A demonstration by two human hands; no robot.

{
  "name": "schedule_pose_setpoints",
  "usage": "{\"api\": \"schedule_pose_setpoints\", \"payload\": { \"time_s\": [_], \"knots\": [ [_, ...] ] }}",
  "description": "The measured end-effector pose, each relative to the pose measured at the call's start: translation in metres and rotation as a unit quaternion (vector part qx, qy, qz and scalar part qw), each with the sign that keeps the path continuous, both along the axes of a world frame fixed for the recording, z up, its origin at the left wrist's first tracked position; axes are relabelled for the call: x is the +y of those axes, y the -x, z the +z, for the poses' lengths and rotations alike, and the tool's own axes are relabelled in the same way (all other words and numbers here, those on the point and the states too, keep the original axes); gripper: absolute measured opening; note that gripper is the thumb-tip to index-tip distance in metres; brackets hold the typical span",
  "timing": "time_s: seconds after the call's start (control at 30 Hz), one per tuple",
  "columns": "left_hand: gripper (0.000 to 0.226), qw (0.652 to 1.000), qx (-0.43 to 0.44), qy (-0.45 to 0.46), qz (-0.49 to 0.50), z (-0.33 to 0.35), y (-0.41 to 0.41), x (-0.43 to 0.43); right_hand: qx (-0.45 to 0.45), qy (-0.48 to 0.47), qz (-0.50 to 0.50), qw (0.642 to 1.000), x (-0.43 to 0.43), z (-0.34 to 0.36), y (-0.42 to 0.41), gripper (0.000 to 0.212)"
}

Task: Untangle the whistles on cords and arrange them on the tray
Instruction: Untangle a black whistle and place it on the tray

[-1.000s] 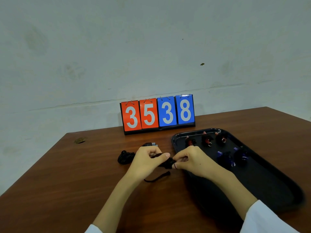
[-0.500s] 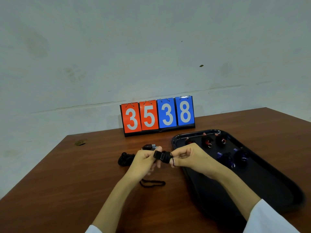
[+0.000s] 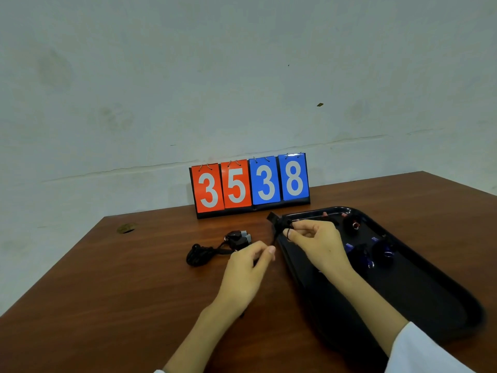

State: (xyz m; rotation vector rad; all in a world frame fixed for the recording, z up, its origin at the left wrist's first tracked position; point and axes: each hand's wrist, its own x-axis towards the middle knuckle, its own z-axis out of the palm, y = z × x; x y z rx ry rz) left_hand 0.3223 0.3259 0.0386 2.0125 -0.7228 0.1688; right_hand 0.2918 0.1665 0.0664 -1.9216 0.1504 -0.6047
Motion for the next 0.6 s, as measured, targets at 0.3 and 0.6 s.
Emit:
{"api": "schedule_pose_setpoints", "payload": {
  "time_s": [0.3,0.6],
  "knots": [
    [0.021,1.0,-0.011,-0.009,0.005,0.008,0.001,0.002,0.023,0.281,0.006,0.96,0.004,-0.011,-0.001,0.025],
    [0.022,1.0,0.014,-0.015,0.005,0.01,-0.006,0.01,0.039,0.361,0.119,0.924,0.006,-0.013,0.001,0.02]
  ]
}}
